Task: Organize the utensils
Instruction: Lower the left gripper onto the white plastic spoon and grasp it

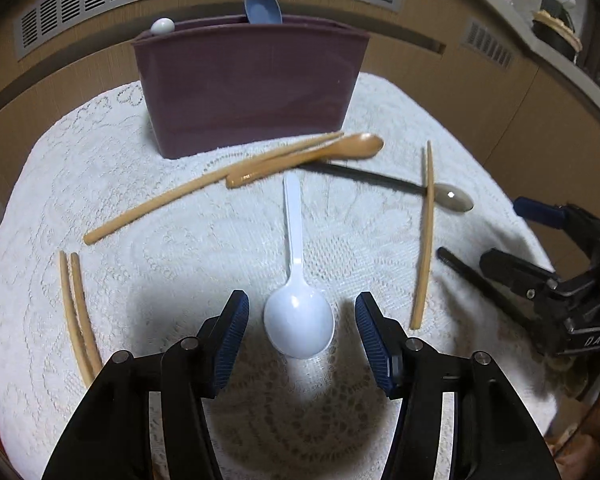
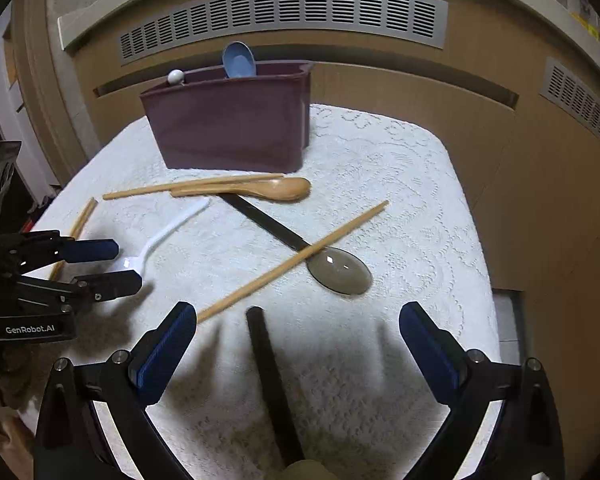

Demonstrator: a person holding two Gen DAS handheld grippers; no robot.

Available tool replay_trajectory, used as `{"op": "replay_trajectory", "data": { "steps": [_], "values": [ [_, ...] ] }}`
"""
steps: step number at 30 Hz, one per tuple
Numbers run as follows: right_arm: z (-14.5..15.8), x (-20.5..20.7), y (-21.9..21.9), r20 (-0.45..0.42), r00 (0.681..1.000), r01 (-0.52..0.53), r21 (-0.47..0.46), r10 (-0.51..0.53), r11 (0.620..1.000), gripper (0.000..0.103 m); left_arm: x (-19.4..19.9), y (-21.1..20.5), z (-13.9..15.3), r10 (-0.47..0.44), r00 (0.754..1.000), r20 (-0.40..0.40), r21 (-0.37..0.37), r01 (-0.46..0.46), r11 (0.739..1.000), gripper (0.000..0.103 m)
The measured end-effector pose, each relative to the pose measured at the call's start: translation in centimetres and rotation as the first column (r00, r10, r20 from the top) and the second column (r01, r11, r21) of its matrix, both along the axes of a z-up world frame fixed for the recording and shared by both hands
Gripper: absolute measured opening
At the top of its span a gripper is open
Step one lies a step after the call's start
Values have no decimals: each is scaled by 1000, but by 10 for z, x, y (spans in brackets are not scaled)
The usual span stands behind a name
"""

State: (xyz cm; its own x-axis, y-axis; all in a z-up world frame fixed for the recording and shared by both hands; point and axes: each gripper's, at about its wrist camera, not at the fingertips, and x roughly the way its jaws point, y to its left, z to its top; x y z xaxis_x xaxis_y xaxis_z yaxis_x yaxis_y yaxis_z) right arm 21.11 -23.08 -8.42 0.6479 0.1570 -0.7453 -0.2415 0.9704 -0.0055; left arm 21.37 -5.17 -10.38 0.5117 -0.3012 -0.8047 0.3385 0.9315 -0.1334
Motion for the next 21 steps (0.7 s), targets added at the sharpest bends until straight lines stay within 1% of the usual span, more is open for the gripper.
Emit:
{"op": "replay_trajectory", "data": {
  "steps": [1,2,3,4,5,7,10,14,17,20,21],
  "values": [
    [-2,1,-2,-6,1000,6,-1,-6,1000,100,-1,-3,-1,2,1000,12,20,-2,1000,56],
    [-5,3,-5,-13,1000,14,1,-14,1000,100,-2,-6,-2,4,1000,25,41,-5,999,52],
    [-7,4,-8,-23,999,27,6,-27,1000,100,-3,-6,-2,7,999,36,53,-9,999,42],
    [-9,7,-10,-33,999,38,15,-38,999,100,-3,-6,-2,12,999,45,60,-15,998,37],
    [-10,9,-11,-40,998,45,22,-44,999,100,-3,-4,-2,16,999,45,55,-19,998,35],
    [-9,13,-9,-45,998,43,32,-41,999,100,-2,4,2,30,999,42,12,-31,999,35],
    [-2,19,3,-28,999,16,19,-15,1000,100,-8,20,16,68,994,83,-29,-66,997,35],
    [10,40,23,-20,1000,-4,42,5,999,100,-18,43,32,105,987,123,-64,-98,993,35],
    [13,68,38,-42,998,42,74,-39,996,100,-23,52,33,114,986,118,-82,-105,991,35],
    [4,104,52,-106,983,157,93,-147,983,100,-25,59,29,122,987,101,-92,-112,989,35],
    [1,111,55,-115,979,180,89,-169,980,100,-26,60,28,125,987,102,-91,-115,989,35]
  ]
}}
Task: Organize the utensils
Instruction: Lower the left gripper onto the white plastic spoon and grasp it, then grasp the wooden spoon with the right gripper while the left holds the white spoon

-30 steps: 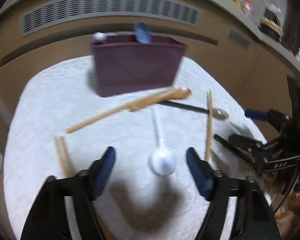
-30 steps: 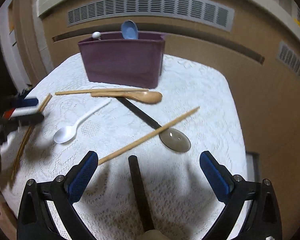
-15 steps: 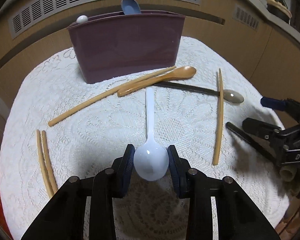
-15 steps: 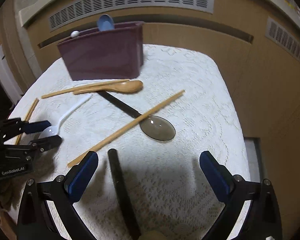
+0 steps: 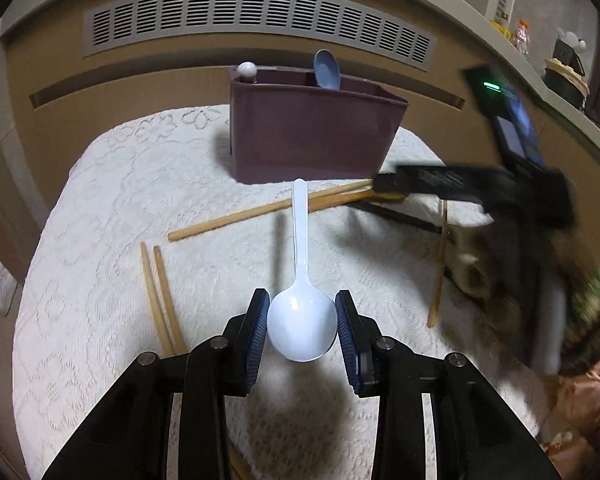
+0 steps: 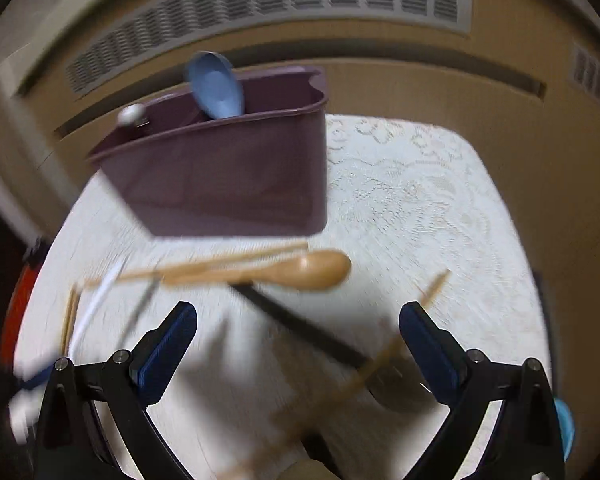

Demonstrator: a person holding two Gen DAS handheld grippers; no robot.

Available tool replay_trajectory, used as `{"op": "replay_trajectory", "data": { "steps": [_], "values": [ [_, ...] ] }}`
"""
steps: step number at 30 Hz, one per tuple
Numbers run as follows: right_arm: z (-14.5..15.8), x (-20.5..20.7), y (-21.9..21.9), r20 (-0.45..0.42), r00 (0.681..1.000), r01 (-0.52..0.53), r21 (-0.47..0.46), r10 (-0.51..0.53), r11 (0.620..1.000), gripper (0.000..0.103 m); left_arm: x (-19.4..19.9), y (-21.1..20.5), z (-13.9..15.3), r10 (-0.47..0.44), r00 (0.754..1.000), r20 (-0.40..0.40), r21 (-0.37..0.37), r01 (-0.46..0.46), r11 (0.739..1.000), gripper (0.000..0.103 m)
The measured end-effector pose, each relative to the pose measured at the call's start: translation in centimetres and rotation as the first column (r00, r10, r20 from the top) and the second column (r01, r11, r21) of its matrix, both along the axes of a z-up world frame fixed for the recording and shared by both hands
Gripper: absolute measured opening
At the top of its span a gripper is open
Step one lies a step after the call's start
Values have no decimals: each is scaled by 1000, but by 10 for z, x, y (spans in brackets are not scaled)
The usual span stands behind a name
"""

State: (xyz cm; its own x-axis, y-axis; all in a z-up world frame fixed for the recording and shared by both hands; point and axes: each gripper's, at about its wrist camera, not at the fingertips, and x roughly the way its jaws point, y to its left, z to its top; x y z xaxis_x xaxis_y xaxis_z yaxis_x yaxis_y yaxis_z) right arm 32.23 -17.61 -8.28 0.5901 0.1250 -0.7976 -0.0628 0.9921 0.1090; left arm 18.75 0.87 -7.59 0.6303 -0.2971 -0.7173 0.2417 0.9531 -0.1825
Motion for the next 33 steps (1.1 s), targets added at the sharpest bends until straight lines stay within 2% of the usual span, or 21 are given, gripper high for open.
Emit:
{"op": "replay_trajectory", "data": {
  "steps": [3,7,9,11,13,14,15,16,18,21,25,26,27,30,32,33],
  "values": [
    [-12,24,12,-30,997,71,-31,-72,997,100,-3,7,-1,9,1000,5,-1,-9,1000,35],
    [-21,34,25,-60,996,61,-66,-65,996,98,-7,18,-1,19,1000,6,-23,-19,1000,35],
    [-25,35,28,-70,996,45,-64,-50,997,92,-8,22,-2,20,1000,5,-36,-19,999,35],
    [-27,32,30,-79,996,34,-95,-42,995,81,-7,23,-3,18,1000,2,-43,-18,999,35],
    [-24,24,31,-74,997,-17,-99,10,995,59,-6,23,-4,14,1000,-3,-47,-14,999,35],
    [-22,19,31,-80,996,-48,-99,40,994,51,-6,23,-5,13,1000,-5,-49,-13,999,35],
    [-21,15,31,-86,994,-75,-102,66,992,38,-6,22,-6,13,1000,-8,-50,-13,999,35],
    [-20,11,31,-92,992,-99,-105,90,989,30,-5,23,-6,13,1000,-11,-53,-13,998,35],
    [-19,-1,28,-100,985,-150,-116,138,982,26,-4,23,-7,14,1000,-18,-56,-15,998,35],
    [-19,-20,21,-92,980,-191,-154,179,969,26,-3,24,-9,15,999,-31,-60,-17,998,35],
    [-17,-39,5,-79,974,-222,-160,211,962,24,0,24,-12,12,998,-57,-77,-16,997,35],
    [-14,-44,2,-67,973,-228,-159,220,961,22,1,24,-13,9,998,-64,-82,-14,997,35],
    [-11,-46,-4,-60,971,-237,-160,230,958,14,2,23,-13,7,997,-70,-85,-13,996,35],
    [-7,-56,-4,-28,965,-260,-183,259,948,15,2,20,-14,5,997,-83,-81,-12,997,35],
    [-8,-62,-3,-25,961,-276,-179,276,944,21,2,19,-15,3,996,-91,-79,-10,997,35],
    [-7,-61,-3,-22,962,-271,-175,272,946,31,2,18,-16,0,995,-96,-76,-7,997,35]
  ]
}}
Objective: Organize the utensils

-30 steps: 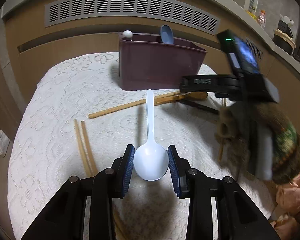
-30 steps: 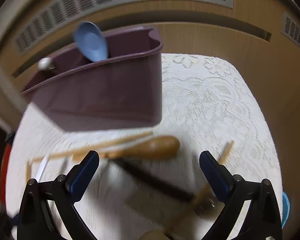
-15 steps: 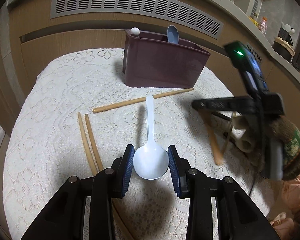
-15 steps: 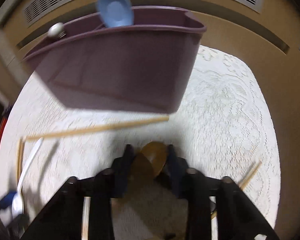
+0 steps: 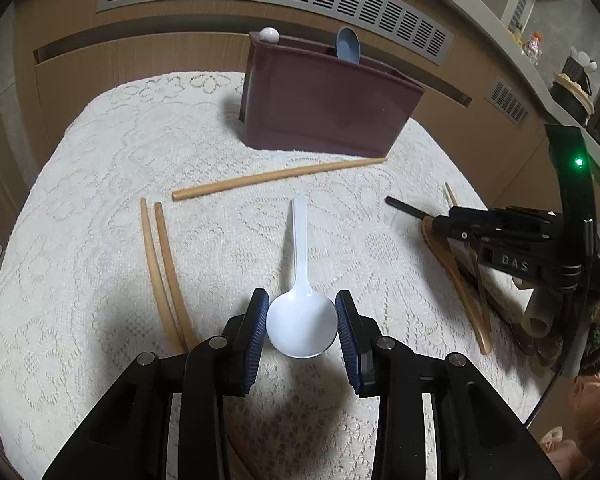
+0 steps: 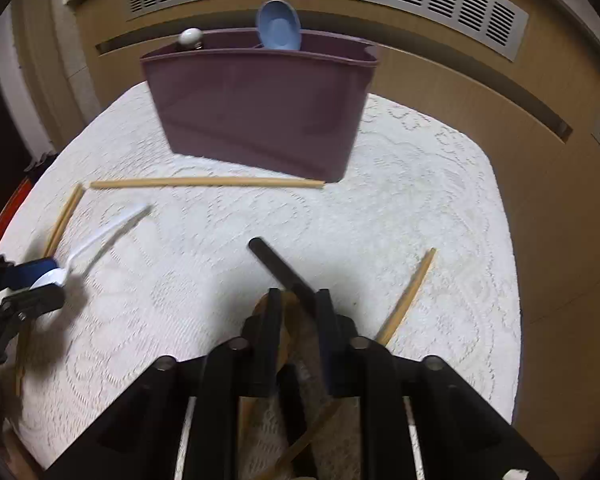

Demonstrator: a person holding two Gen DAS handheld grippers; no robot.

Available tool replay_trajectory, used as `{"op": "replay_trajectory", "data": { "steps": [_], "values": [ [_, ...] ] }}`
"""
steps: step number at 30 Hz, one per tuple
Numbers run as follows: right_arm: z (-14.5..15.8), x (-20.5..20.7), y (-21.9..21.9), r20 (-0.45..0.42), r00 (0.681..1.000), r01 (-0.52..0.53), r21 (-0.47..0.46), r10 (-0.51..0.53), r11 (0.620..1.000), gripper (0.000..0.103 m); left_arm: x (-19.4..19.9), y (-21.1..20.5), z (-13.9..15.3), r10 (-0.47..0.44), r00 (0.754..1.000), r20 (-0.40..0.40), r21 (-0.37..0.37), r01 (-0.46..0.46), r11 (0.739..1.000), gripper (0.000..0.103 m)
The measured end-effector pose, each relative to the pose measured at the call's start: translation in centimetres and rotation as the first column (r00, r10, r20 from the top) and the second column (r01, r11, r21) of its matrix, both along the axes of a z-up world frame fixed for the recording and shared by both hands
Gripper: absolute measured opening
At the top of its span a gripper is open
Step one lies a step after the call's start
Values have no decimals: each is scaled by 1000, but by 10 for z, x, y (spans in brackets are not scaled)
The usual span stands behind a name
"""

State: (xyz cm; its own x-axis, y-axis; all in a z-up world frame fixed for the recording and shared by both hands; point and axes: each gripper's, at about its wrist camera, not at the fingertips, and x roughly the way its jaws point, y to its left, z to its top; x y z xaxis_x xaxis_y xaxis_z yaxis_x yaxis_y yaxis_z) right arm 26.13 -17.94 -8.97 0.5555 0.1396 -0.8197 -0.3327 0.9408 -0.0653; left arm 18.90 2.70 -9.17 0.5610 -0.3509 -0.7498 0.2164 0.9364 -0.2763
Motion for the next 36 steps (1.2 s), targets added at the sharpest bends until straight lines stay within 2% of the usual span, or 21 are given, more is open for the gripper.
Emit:
{"op": "replay_trajectory", "data": {
  "steps": [1,2,5,6,10,11,12,13,19,23,27,28,29,30,33,36],
  "values": [
    [-1,-1,-2,-2,1000,0,6,0,1000,40,0,-1,-1,-1,1000,-3,4,1,1000,35],
    [-3,-3,-3,-9,1000,-3,13,3,1000,43,0,-1,-1,-2,1000,-7,8,2,1000,35],
    [-15,-1,-2,-35,999,3,19,-2,1000,43,3,-3,-3,-2,1000,-18,13,2,1000,36],
    [-14,-5,3,-14,1000,5,1,-5,1000,44,4,-3,-3,-2,1000,-22,13,2,1000,36],
    [-20,-4,18,-16,1000,-13,-33,12,999,43,6,-6,-6,-5,999,-39,17,6,1000,36],
    [-20,-3,21,-13,1000,-13,-48,12,999,43,5,-6,-7,-6,999,-42,18,6,1000,36],
    [-19,-3,22,-17,1000,-17,-50,16,999,38,5,-6,-7,-6,999,-46,18,6,1000,36],
    [-17,-2,23,-34,999,-30,-35,29,999,29,6,-6,-7,-7,999,-51,19,7,1000,36],
    [-7,-16,22,-28,998,-53,5,53,999,29,20,-12,-2,-20,997,-77,16,22,1000,39],
    [4,-27,17,3,998,-60,22,60,998,29,45,-26,5,-48,997,-57,101,54,993,39],
    [11,-34,11,23,998,-65,42,64,997,29,72,-40,-7,-61,990,-126,171,83,982,38],
    [12,-36,8,25,998,-63,50,62,997,29,73,-43,-7,-64,992,-107,188,83,979,38],
    [12,-38,6,25,998,-61,56,59,997,29,73,-46,-6,-69,992,-103,210,89,974,36],
    [12,-40,3,26,998,-56,64,55,996,29,74,-49,-6,-71,993,-94,224,91,970,29],
    [12,-43,-2,27,999,-49,80,47,996,29,67,-53,-5,-85,994,-71,230,99,968,15],
    [16,-48,-4,39,998,-51,91,48,995,29,55,-52,1,-86,995,-57,183,95,978,10]
  ]
}}
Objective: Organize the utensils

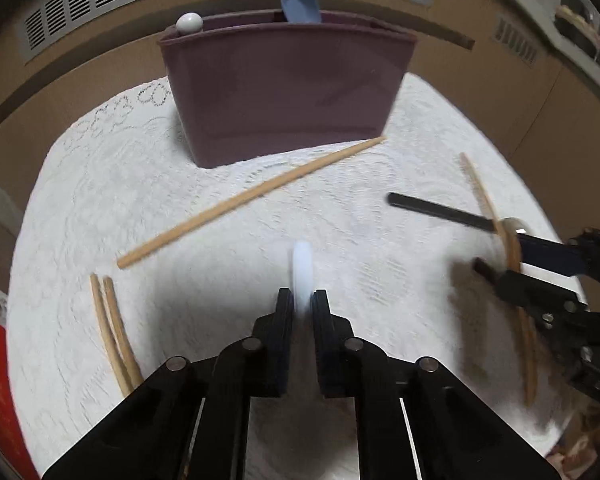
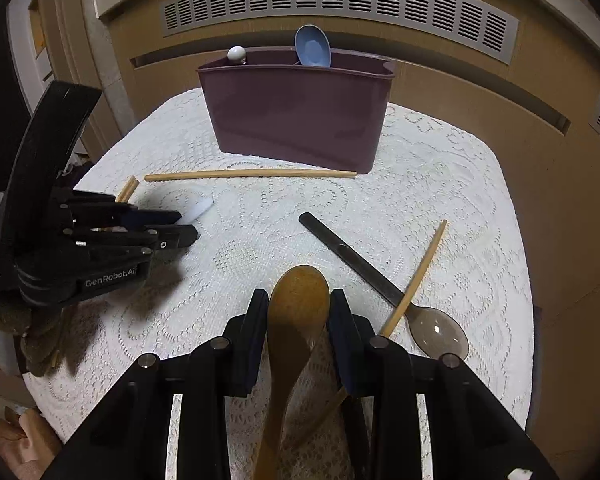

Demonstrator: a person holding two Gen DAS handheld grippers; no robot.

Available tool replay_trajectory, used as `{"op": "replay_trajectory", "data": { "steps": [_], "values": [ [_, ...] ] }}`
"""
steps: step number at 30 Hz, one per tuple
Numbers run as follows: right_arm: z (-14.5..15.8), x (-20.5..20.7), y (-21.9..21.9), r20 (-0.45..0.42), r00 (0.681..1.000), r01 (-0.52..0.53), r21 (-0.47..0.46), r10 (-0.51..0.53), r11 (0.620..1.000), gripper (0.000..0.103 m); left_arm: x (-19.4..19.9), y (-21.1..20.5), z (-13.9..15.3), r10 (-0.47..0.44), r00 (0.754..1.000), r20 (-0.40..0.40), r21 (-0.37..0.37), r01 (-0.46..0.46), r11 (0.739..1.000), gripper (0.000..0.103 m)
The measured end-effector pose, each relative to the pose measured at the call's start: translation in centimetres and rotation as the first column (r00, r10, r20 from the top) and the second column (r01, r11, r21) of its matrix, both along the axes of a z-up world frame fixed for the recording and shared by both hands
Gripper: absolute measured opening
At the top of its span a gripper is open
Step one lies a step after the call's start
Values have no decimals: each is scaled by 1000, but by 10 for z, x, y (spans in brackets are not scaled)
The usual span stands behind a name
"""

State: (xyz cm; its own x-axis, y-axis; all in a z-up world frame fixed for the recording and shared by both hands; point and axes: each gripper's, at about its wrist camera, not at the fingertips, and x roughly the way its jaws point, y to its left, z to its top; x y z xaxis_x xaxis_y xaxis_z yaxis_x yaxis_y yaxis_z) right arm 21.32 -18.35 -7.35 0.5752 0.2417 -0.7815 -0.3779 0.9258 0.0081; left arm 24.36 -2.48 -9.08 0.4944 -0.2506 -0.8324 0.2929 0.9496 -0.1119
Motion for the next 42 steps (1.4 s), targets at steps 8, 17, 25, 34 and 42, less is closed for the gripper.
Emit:
{"op": "replay_trajectory", "data": {
  "steps": [8,17,25,34,42],
  "values": [
    [27,-21,-2,73,997,-24,9,23,1000,29,-46,13,42,102,986,131,-154,-82,985,10],
    [59,-35,2,145,989,-25,10,23,1000,28,-69,32,102,135,945,299,-253,-59,966,10],
    [139,-34,8,314,949,-58,50,40,997,13,-65,38,187,123,868,482,-282,21,959,10],
    [147,-9,-6,307,951,-57,30,45,998,13,-54,38,209,119,843,524,-256,23,966,10],
    [39,9,-4,55,989,-132,-85,136,988,23,-57,40,138,104,918,383,-255,-3,967,10]
  ]
}}
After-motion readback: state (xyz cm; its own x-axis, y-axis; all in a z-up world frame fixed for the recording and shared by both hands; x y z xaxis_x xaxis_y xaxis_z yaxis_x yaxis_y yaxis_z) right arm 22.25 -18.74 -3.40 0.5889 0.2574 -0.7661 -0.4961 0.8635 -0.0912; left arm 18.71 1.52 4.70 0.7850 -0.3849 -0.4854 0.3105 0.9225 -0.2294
